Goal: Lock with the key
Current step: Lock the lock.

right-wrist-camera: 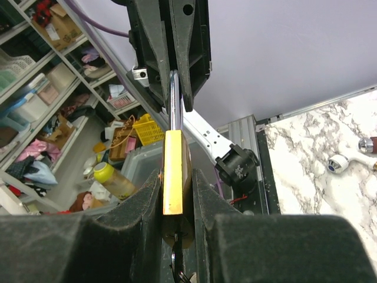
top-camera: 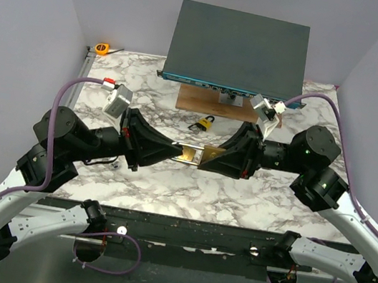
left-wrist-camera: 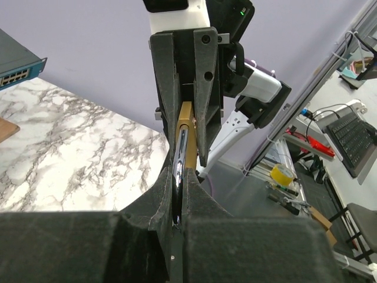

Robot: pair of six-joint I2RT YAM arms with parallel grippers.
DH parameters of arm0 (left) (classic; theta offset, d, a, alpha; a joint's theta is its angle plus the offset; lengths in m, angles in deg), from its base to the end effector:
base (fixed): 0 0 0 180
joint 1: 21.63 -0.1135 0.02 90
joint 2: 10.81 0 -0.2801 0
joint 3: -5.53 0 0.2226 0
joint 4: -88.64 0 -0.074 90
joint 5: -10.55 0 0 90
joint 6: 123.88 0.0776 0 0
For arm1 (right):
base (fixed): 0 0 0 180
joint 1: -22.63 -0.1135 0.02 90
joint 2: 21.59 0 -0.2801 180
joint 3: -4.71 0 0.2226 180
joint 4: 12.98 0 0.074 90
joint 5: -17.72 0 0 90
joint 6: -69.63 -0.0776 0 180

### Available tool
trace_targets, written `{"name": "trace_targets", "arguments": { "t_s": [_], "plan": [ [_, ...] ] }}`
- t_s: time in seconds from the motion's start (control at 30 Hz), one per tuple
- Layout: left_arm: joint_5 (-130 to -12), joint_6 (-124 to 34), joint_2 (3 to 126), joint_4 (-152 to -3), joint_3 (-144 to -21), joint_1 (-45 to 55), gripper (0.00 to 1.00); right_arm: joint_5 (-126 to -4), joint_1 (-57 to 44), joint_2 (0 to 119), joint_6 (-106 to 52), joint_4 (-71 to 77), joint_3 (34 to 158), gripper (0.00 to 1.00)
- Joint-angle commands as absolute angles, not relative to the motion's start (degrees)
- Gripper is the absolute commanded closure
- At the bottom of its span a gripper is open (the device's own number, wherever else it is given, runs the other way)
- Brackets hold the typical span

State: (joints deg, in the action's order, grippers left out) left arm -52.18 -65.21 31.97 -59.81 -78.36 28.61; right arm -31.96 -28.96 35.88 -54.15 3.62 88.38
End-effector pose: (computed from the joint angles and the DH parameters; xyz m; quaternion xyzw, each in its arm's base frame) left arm 0.0514 -0.1174 0.4738 0.2806 0.5894 -0.6000 0.4624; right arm 0.0852 0.1882 0.4701 -0.3539 0.5579 0.6496 0.3762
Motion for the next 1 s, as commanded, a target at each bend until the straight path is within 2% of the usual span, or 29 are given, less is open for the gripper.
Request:
{"name": "trace_targets", "arguments": {
  "t_s": [0.0,0.43,0.97],
  "plan": [
    [-39.73,-64.75,39.03,-50.24,-72.62,32.90,1.00,-39.60,-30.90,40.57,-55.27,-3.81,89.84,0.99],
    [-40.43,-65.56,42.31,-51.92,-72.80,36.71,1.00,-39.76,-30.98,41.03,-55.55,-5.19,89.78,0.99],
    [-42.53,-64.91,44.33,-50.46,-72.07,36.82,1.00,-41.93,-32.99,42.69,-54.60,-4.46,90.93,0.99]
  ]
}}
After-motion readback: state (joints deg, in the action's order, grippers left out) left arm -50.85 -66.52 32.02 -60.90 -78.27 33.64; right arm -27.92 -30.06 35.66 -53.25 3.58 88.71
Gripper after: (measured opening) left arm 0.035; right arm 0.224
